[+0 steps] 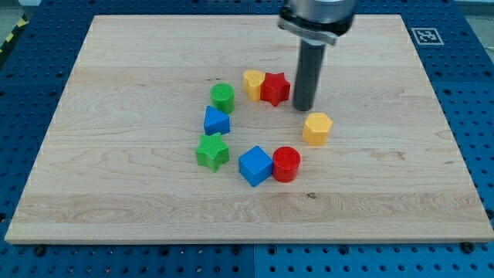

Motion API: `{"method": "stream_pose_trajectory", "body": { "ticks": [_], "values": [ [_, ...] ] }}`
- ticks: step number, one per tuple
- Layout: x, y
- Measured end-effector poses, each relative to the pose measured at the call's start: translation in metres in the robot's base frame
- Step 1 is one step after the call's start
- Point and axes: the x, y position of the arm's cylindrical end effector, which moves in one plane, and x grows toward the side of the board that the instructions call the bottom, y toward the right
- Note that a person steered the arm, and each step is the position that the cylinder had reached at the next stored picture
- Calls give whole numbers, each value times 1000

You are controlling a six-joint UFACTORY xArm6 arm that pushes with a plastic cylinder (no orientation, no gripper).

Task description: Slightly touch the yellow heart

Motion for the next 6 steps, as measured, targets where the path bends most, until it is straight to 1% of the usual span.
{"method": "stream_pose_trajectory", "body": {
  "ticks": [1, 2, 3, 4, 5, 6],
  "values": [
    [-22, 41],
    [-76, 46],
    [-97, 13],
    [-96, -57],
    [-87, -90],
    [-61, -111]
  ]
}}
